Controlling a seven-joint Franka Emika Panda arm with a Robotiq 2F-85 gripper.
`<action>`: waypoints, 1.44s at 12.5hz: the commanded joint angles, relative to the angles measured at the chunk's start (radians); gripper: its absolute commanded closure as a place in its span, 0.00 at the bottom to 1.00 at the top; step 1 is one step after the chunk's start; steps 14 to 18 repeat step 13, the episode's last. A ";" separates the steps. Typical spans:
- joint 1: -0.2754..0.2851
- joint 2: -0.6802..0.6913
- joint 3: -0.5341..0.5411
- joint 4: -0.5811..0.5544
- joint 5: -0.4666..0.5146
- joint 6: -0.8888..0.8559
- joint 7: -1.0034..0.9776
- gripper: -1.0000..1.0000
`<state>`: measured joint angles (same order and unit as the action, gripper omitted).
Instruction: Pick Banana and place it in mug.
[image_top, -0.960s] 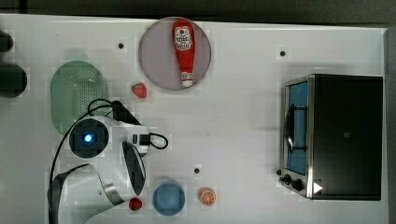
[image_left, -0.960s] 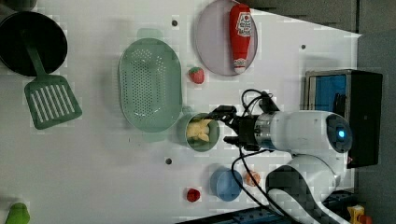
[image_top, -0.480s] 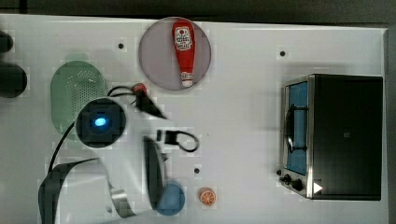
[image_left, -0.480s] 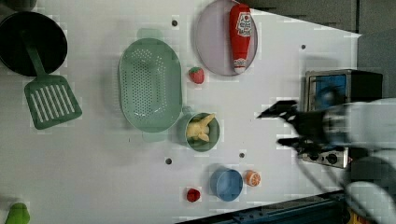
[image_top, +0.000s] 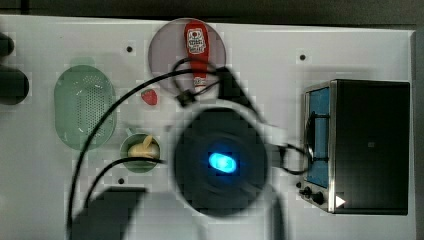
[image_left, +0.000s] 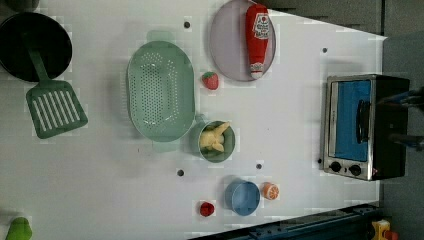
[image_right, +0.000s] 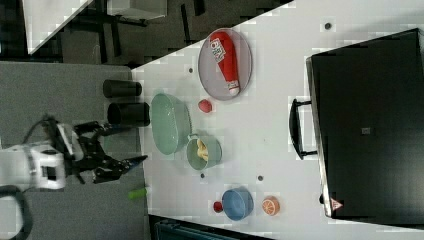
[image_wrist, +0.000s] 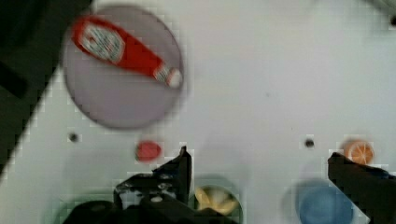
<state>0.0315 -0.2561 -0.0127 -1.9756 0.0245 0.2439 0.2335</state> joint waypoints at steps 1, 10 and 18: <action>-0.001 -0.025 -0.082 -0.007 -0.008 -0.071 -0.143 0.00; -0.002 -0.015 -0.116 -0.010 -0.053 -0.167 -0.220 0.00; -0.002 -0.015 -0.116 -0.010 -0.053 -0.167 -0.220 0.00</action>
